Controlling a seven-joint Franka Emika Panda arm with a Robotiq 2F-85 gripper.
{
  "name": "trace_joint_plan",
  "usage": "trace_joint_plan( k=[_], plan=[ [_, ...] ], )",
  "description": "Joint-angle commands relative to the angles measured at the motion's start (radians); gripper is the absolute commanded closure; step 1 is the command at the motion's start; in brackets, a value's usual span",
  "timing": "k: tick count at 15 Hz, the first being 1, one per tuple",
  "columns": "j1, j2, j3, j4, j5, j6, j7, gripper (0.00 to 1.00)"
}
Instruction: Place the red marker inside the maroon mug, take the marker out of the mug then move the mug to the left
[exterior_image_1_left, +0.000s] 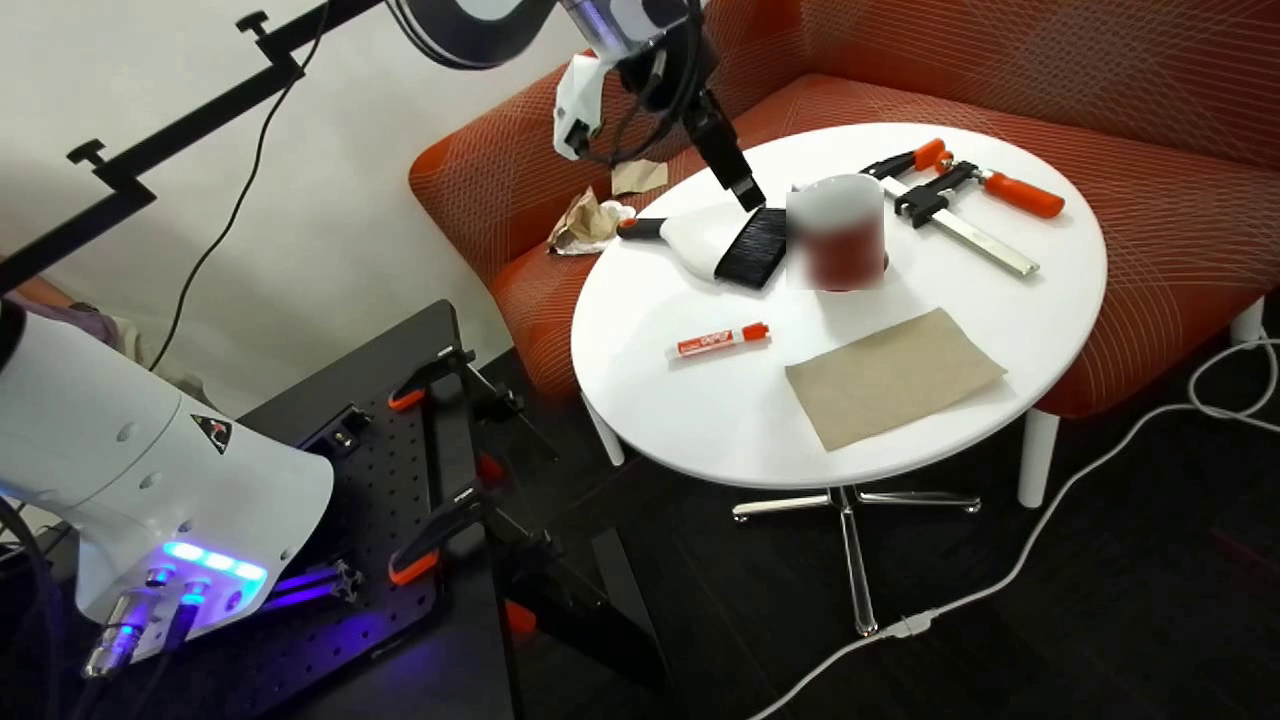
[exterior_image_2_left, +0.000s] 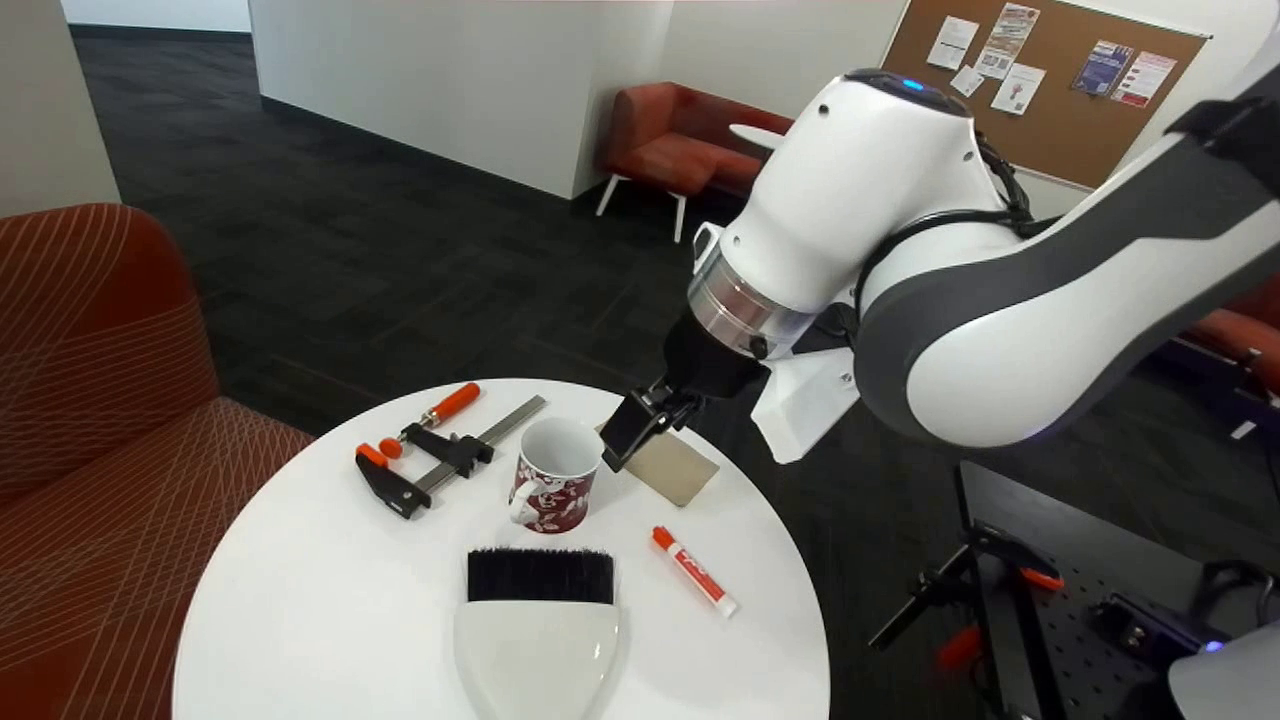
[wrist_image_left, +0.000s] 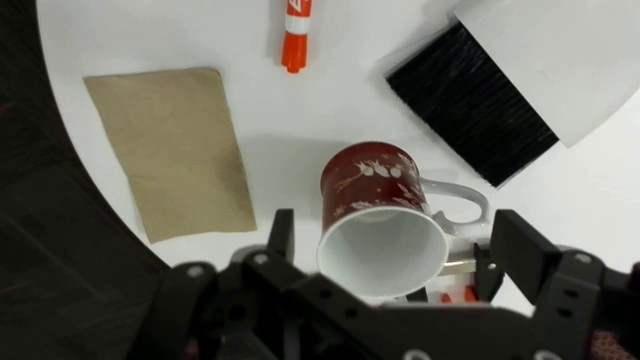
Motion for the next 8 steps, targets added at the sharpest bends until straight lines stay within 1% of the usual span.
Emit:
trace_joint_plan(
  k=[1, 6, 8],
  plan=[
    [0.051, 0.002, -0.034, 0.062, -0.046, -0.053, 0.076, 0.0],
    [0.064, 0.071, -0.03, 0.215, -0.067, -0.136, 0.173, 0.0],
    [0.052, 0.099, -0.014, 0.278, -0.064, -0.205, 0.205, 0.0]
  ],
)
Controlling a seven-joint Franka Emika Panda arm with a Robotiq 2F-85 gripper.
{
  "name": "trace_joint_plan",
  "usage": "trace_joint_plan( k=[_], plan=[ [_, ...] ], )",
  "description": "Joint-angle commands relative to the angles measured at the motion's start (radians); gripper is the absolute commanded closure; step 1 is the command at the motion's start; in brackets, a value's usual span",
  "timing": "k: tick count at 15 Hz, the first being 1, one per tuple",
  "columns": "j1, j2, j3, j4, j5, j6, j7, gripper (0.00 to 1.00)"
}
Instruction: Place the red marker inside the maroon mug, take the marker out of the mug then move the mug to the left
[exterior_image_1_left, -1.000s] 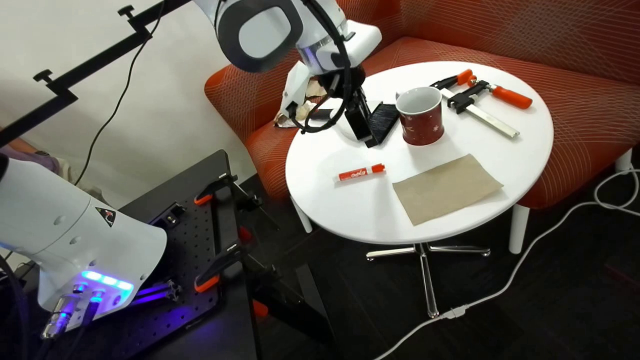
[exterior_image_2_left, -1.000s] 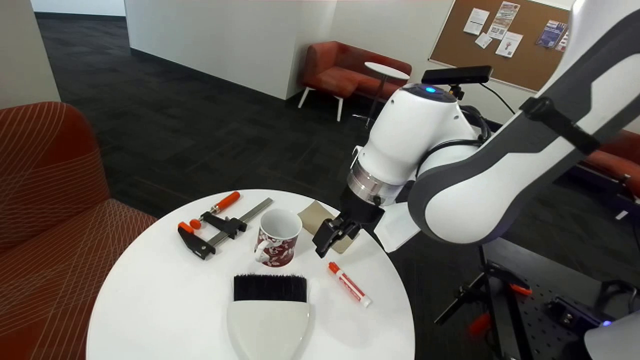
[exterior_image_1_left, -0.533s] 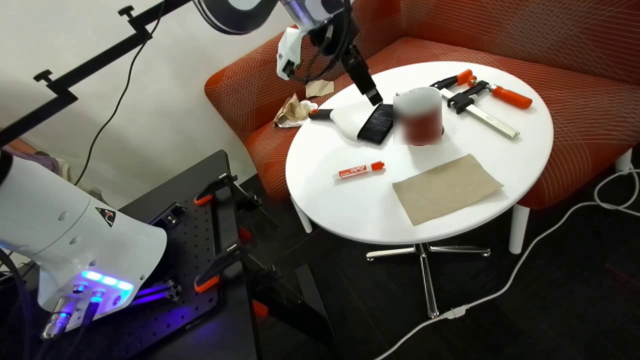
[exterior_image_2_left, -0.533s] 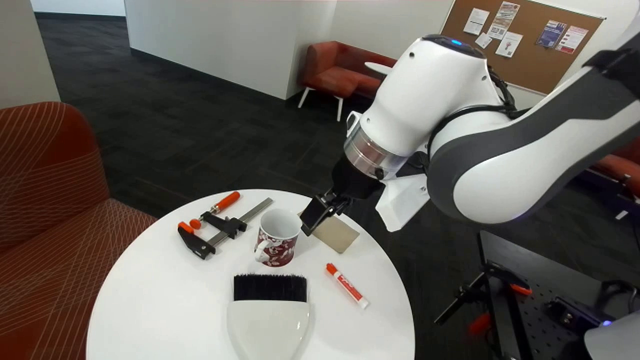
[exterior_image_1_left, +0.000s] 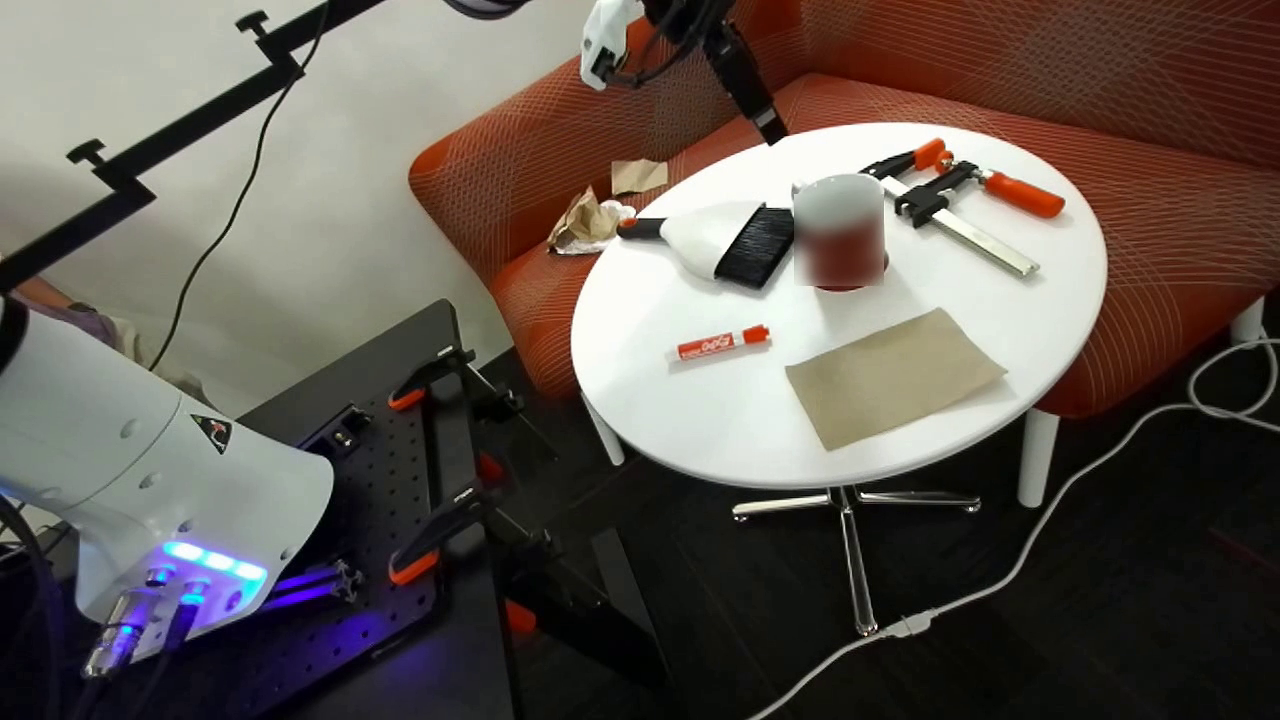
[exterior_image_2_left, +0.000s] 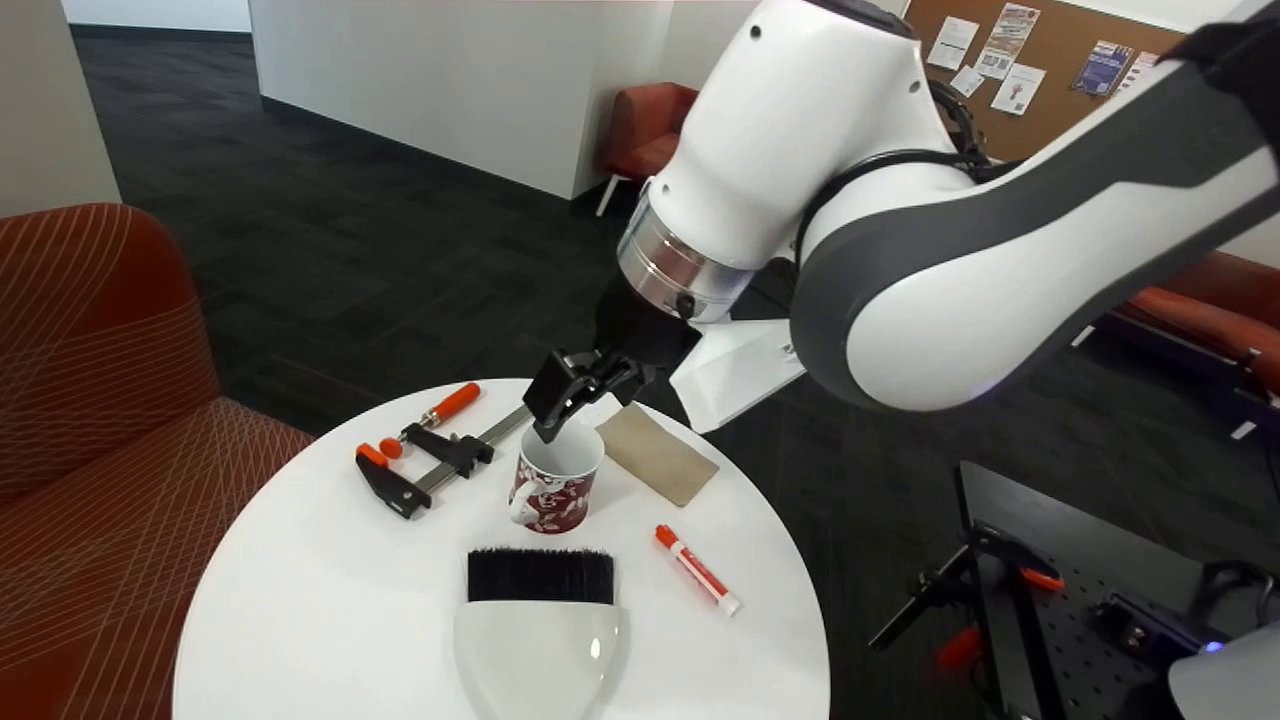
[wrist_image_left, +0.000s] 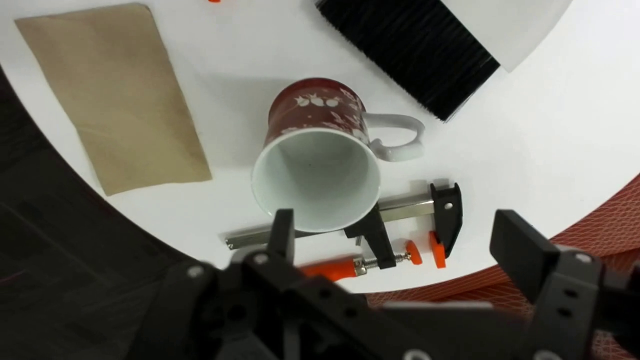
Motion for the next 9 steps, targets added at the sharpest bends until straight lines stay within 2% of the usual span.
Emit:
trace_joint_plan(
  k=[1, 5, 9],
  plan=[
    [-0.004, 0.069, 0.004, 0.137, -0.024, -0.137, 0.089, 0.0],
    [-0.053, 0.149, 0.055, 0.265, -0.021, -0.257, 0.124, 0.0],
    [-0.106, 0.238, 0.104, 0.374, -0.005, -0.29, 0.109, 0.0]
  ],
)
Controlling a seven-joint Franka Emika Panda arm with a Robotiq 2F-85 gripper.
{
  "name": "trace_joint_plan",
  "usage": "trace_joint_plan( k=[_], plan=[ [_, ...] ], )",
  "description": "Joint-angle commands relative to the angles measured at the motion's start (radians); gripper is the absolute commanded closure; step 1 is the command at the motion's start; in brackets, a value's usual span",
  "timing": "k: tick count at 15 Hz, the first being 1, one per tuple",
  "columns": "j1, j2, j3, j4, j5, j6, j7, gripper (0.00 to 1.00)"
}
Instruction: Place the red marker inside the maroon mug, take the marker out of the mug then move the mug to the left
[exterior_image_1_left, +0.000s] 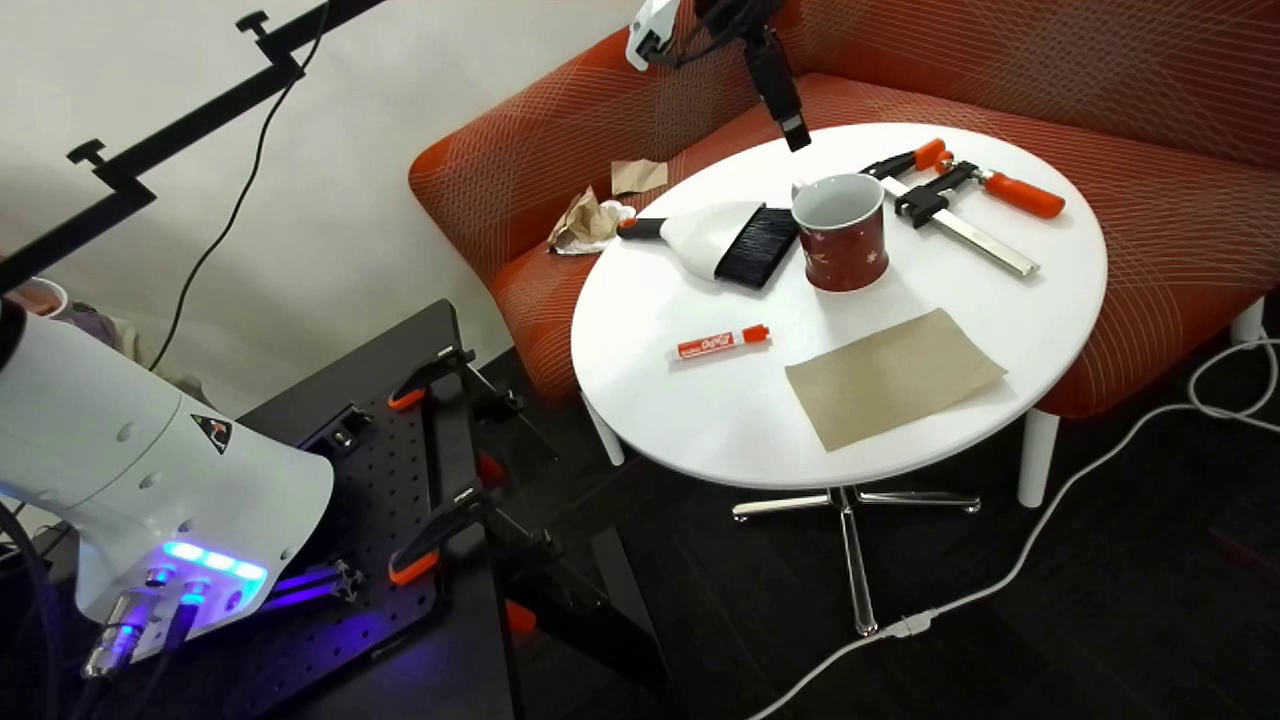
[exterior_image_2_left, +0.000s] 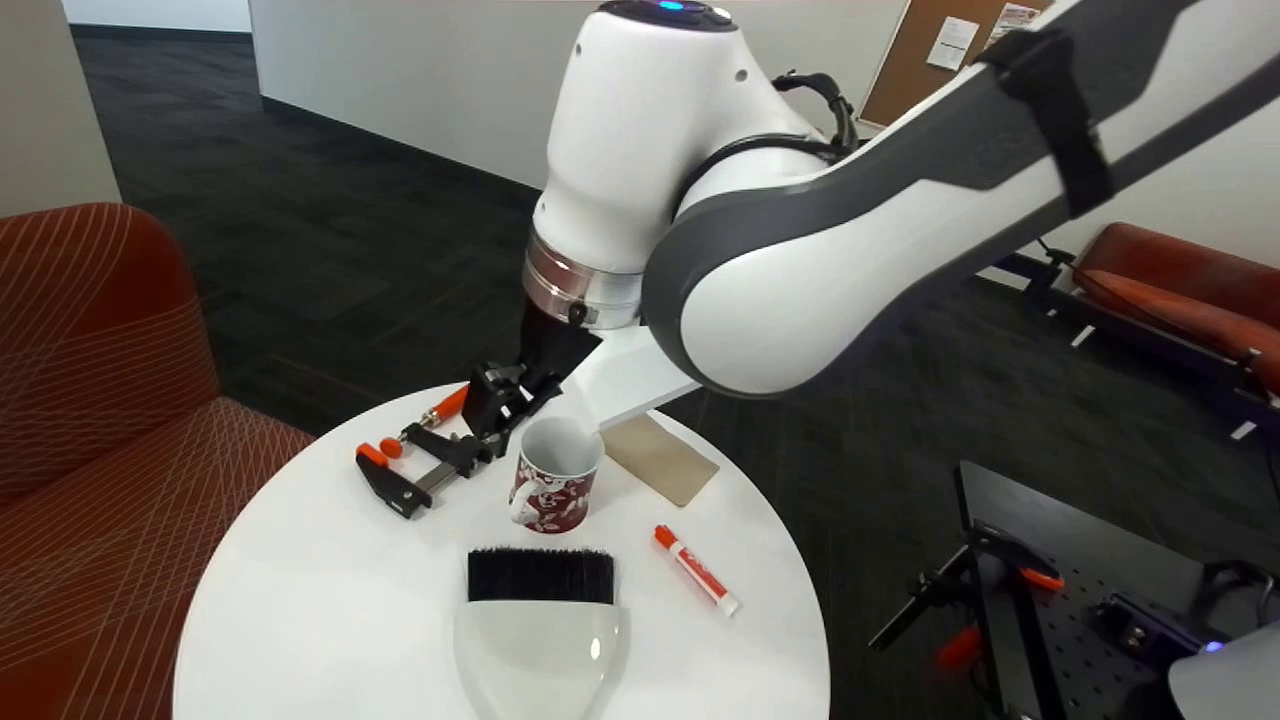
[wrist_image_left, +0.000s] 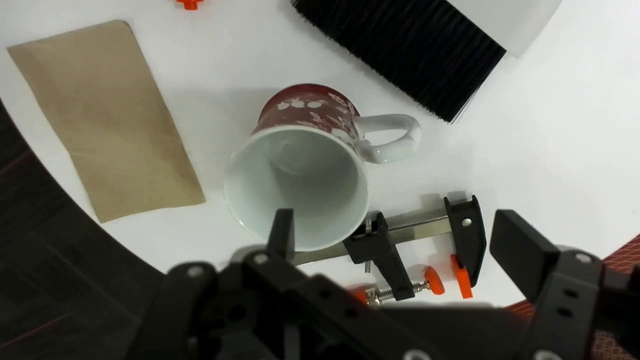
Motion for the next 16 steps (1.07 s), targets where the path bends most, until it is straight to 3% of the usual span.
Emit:
trace_joint_plan(
  k=[1, 8, 16],
  plan=[
    [-0.06, 0.089, 0.05, 0.122, 0.0, -0.04, 0.011, 0.0],
    [-0.128, 0.195, 0.098, 0.23, 0.048, -0.05, -0.008, 0.0],
    [-0.153, 0.253, 0.116, 0.277, 0.085, -0.072, -0.007, 0.0]
  ],
)
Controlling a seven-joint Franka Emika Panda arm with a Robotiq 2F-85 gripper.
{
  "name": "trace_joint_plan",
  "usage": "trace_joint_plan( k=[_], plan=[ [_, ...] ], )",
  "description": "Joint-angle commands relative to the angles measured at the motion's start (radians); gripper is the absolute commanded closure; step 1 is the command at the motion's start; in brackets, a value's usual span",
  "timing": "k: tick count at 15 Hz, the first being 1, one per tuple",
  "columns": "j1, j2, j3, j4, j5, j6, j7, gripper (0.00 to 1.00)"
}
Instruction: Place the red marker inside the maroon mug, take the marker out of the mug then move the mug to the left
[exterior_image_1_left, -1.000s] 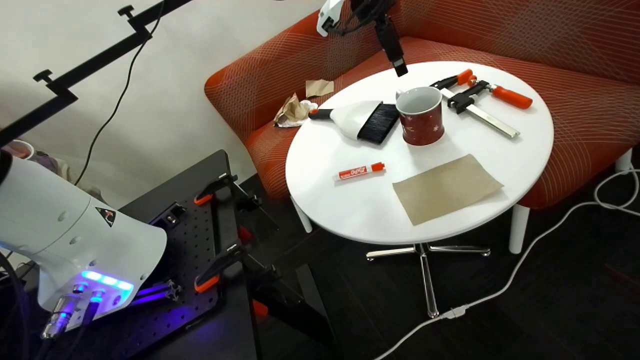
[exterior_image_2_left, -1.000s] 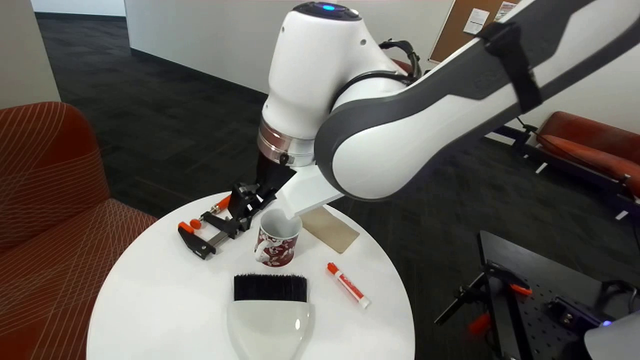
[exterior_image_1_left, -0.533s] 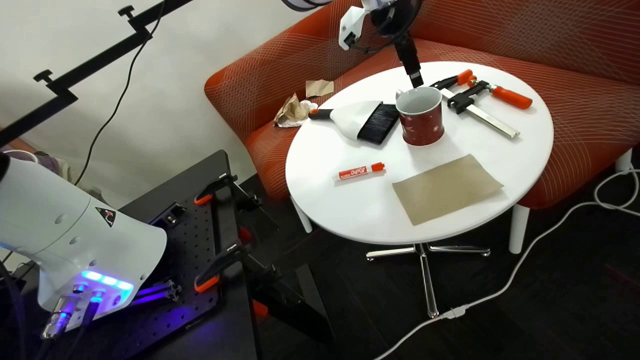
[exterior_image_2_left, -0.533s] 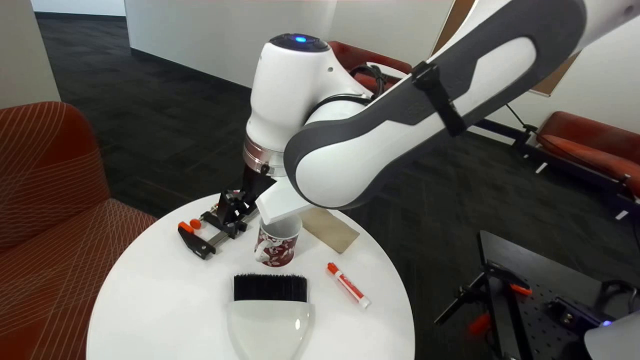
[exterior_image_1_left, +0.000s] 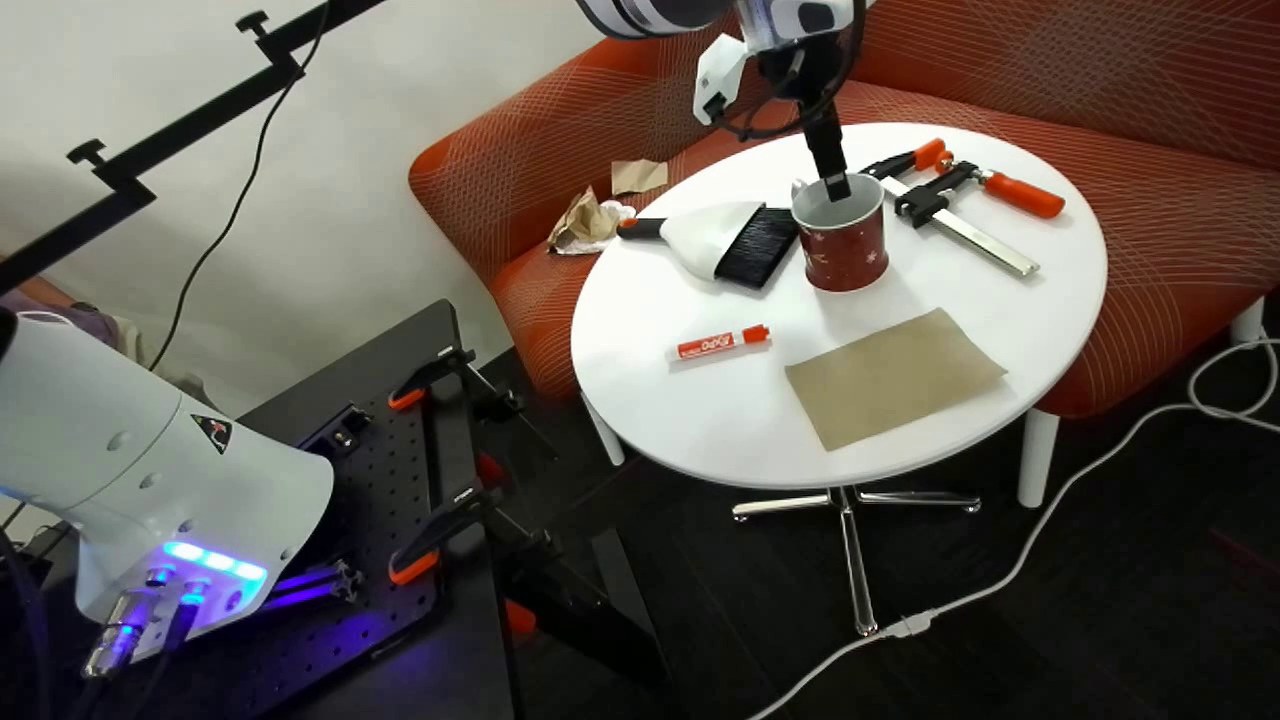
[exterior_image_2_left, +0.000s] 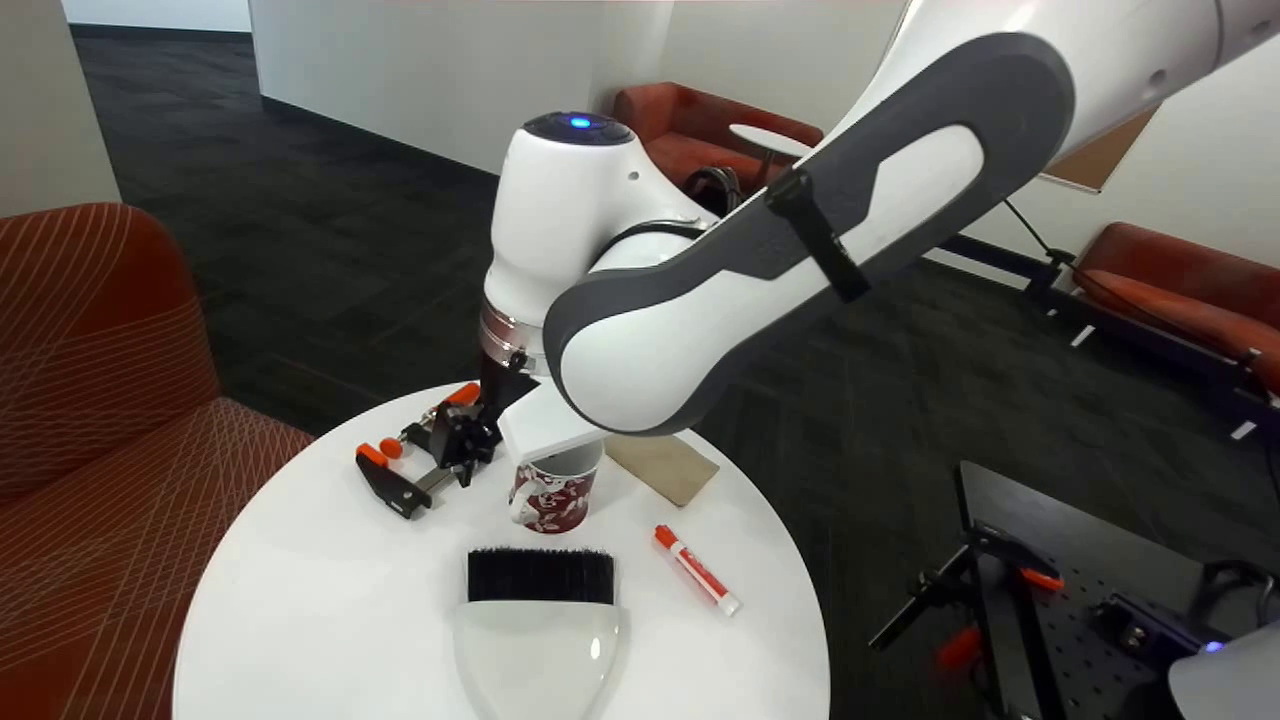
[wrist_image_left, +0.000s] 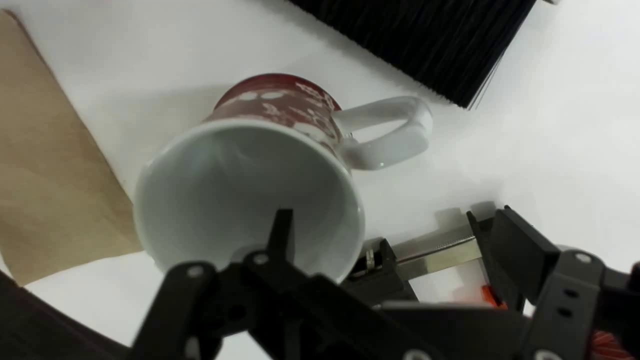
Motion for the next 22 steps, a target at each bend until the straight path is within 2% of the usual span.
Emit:
trace_joint_plan(
  k=[1, 2, 9, 12, 17, 22],
  plan=[
    [-0.02, 0.025, 0.016, 0.05, 0.02, -0.053, -0.006, 0.25],
    [-0.019, 0.028, 0.014, 0.052, 0.019, -0.054, -0.006, 0.26],
    [-0.028, 0.034, 0.014, 0.057, 0.021, -0.055, -0.008, 0.81],
    [-0.031, 0.031, 0.015, 0.055, 0.021, -0.055, -0.009, 1.0],
    [-0.022, 0.009, 0.009, 0.03, 0.01, -0.048, -0.014, 0.98],
    [0.003, -0.062, -0.007, -0.056, -0.01, -0.026, -0.014, 0.98]
  ],
)
